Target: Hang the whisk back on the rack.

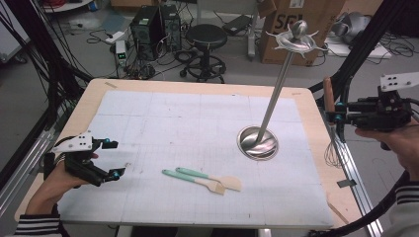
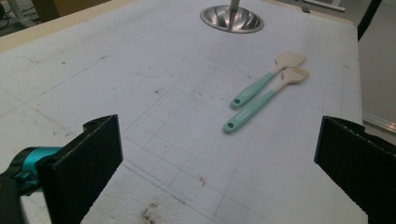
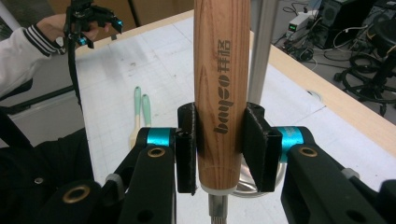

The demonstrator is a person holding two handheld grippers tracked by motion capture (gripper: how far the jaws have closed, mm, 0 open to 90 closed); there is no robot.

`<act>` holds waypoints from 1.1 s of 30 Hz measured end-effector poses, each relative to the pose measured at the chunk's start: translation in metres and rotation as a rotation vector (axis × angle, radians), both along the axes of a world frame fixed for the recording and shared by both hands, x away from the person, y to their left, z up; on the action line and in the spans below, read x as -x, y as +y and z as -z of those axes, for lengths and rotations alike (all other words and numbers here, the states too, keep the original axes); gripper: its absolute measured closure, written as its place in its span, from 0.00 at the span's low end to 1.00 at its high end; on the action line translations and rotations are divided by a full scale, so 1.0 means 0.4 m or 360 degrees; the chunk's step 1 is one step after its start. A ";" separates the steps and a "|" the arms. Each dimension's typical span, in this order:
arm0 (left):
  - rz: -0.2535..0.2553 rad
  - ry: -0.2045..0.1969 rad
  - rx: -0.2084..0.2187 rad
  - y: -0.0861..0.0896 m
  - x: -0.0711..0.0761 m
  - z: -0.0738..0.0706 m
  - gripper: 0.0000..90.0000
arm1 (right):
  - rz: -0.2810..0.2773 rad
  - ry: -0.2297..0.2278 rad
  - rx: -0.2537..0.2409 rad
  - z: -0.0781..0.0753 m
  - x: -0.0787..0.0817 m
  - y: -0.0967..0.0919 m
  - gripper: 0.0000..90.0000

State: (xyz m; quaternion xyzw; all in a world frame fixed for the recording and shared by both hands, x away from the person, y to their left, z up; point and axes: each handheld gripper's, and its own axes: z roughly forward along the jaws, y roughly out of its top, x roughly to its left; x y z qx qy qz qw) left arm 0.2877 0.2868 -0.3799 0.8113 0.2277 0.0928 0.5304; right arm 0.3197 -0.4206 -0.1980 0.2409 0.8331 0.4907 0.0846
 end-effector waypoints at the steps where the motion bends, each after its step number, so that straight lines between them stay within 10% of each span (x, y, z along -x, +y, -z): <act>1: 0.0000 -0.0002 0.0000 0.001 0.000 -0.001 0.02 | 0.0003 0.0006 0.0003 -0.006 -0.004 -0.002 0.75; 19: -0.0002 -0.0001 -0.0003 0.002 0.000 -0.001 0.02 | 0.0017 -0.0051 0.0046 -0.136 -0.071 0.005 0.75; 33: -0.0006 0.0000 -0.0003 0.003 0.001 -0.002 0.02 | 0.0025 -0.0056 0.0051 -0.148 -0.110 0.011 0.75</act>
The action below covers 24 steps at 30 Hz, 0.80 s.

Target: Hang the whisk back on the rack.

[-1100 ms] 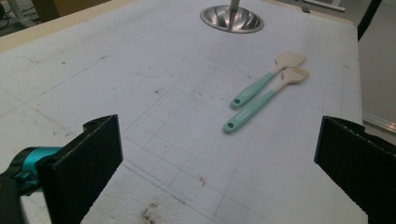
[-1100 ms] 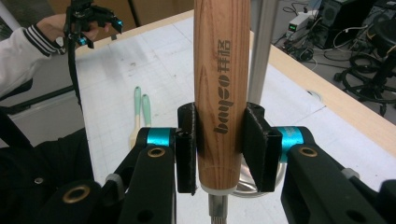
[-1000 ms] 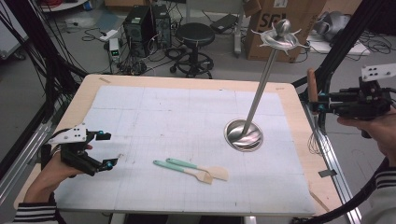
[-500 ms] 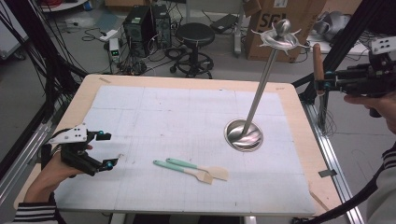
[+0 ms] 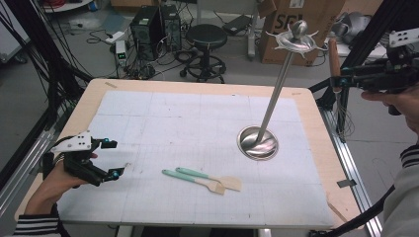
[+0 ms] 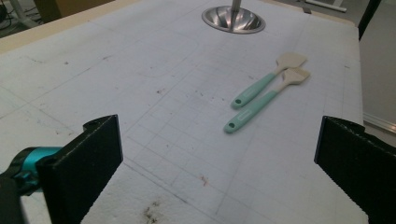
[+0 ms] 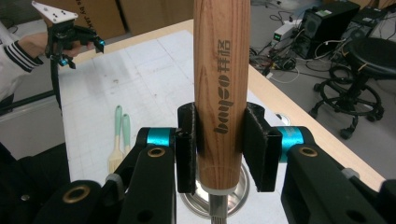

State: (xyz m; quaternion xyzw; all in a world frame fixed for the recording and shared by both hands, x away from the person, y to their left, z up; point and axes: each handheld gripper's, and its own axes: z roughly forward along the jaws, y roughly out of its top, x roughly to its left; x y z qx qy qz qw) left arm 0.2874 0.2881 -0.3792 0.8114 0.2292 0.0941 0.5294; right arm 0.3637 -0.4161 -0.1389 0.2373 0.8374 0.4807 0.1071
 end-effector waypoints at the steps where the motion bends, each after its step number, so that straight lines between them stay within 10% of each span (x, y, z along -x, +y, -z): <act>1: -0.0003 0.0000 -0.0001 0.000 0.000 0.000 0.02 | 0.0000 -0.0014 0.0013 0.001 -0.002 0.001 0.75; 24: 0.0007 -0.0006 -0.0003 0.000 0.002 -0.001 0.02 | -0.0037 0.0044 -0.0002 0.044 -0.014 0.038 0.75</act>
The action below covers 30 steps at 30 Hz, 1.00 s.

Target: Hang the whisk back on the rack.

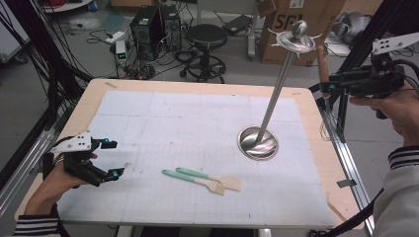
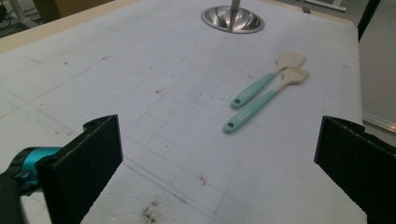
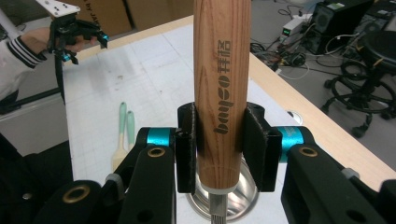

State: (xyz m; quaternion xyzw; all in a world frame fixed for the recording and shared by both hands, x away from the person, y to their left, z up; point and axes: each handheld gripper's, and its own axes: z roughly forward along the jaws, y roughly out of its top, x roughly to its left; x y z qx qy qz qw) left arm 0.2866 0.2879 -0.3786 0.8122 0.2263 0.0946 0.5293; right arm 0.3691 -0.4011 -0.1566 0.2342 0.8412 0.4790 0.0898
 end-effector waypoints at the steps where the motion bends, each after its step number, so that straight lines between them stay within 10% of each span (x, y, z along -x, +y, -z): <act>1: -0.0002 0.0002 0.0005 0.000 0.000 0.000 0.02 | -0.0004 0.0003 -0.0002 0.000 -0.002 0.004 0.75; 25: -0.0002 0.0007 0.0018 0.006 -0.002 0.000 0.02 | -0.0088 0.0032 -0.0034 0.037 -0.056 0.081 0.74; 30: -0.0001 0.0003 0.0018 0.005 0.000 -0.001 0.02 | -0.0048 0.0033 -0.0080 0.035 -0.051 0.076 0.53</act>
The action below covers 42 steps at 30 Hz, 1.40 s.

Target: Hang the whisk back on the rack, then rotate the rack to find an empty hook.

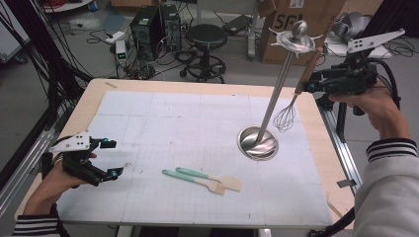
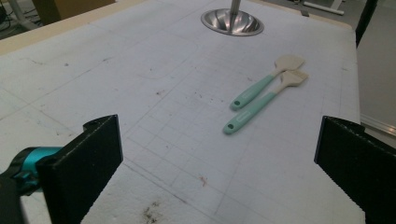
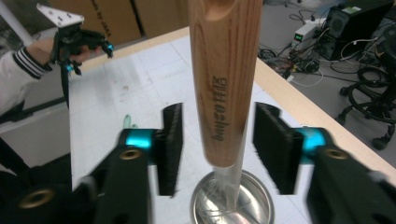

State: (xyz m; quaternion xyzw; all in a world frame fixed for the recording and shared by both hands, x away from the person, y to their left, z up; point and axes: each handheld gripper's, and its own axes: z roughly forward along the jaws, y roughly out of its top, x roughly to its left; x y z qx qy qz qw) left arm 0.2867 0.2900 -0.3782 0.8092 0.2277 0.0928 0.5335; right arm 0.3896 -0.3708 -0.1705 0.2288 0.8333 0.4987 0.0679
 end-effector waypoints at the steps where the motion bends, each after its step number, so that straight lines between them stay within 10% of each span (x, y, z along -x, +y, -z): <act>1: 0.0002 -0.0002 -0.0002 0.000 0.000 0.000 0.02 | -0.0005 -0.0011 0.0000 0.000 0.001 -0.001 0.46; 7: -0.0003 -0.0007 -0.0008 -0.002 0.003 -0.002 0.02 | 0.0037 -0.0013 0.0036 -0.001 0.020 -0.003 0.00; 20: 0.0011 -0.0004 -0.0020 -0.006 0.007 -0.001 0.02 | 0.0108 -0.0024 0.0058 -0.013 0.062 -0.046 0.00; 30: -0.0002 -0.0006 -0.0029 -0.008 0.007 -0.001 0.02 | 0.0055 -0.0023 0.0038 -0.041 0.102 -0.063 0.18; 42: 0.0017 -0.0004 -0.0048 -0.016 0.009 0.001 0.02 | -0.0008 -0.0011 0.0059 -0.073 0.126 -0.095 0.79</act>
